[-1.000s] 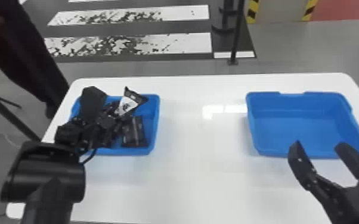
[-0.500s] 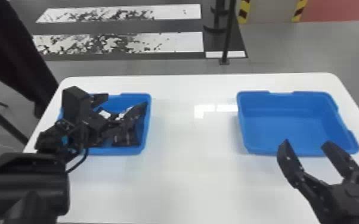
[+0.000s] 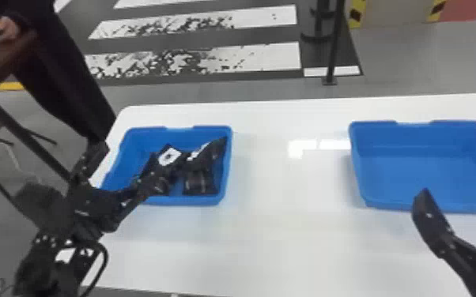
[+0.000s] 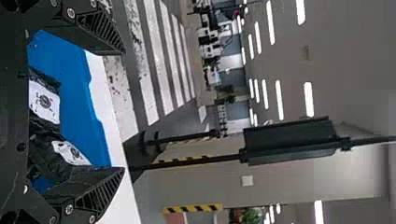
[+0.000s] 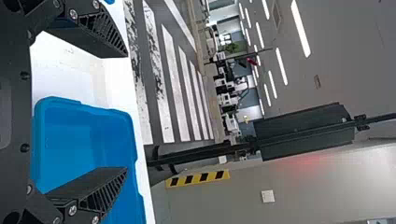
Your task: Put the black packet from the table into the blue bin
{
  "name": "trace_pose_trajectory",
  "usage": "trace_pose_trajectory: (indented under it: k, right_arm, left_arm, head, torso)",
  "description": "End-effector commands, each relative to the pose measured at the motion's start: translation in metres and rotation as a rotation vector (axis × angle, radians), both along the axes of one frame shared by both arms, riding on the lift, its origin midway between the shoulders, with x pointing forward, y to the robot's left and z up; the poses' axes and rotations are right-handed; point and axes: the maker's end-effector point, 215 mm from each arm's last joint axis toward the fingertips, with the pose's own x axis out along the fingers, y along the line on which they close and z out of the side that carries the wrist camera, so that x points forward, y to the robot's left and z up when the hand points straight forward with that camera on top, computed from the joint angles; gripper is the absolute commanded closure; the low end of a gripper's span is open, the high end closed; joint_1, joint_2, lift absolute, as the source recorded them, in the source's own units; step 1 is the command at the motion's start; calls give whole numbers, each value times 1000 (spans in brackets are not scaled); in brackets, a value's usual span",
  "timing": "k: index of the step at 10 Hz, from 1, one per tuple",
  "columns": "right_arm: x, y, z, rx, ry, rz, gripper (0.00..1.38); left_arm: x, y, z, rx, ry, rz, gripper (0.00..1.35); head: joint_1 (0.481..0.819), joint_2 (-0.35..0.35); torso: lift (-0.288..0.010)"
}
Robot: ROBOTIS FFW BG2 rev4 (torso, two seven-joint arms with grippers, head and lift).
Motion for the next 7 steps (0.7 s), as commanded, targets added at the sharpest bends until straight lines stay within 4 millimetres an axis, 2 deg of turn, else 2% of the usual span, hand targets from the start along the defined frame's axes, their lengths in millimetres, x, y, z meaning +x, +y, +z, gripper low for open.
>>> trace_pose_trajectory:
  k: [1, 2, 4, 6, 7]
  right_arm:
    - [-1, 0, 0, 3, 2, -1, 154]
    - [-2, -1, 0, 2, 1, -1, 154]
    - [-3, -5, 2, -5, 2, -8, 153]
    - [-4, -5, 1, -9, 4, -7, 154]
    - [-4, -4, 1, -13, 4, -5, 153]
  left_arm:
    - [-34, -8, 19, -76, -80, 12, 157]
    - [-54, -6, 27, -126, -125, 41, 157]
    - [-79, 0, 38, -162, -152, 94, 157]
    - [-84, 0, 35, -169, -141, 110, 157]
    - [-81, -7, 35, -174, -141, 92, 157]
  head:
    - [695, 188]
    - [695, 190]
    - [695, 202]
    - [695, 211]
    - [695, 210]
  torso:
    - [-110]
    - [-110]
    - [-110]
    - [-110]
    - [-110]
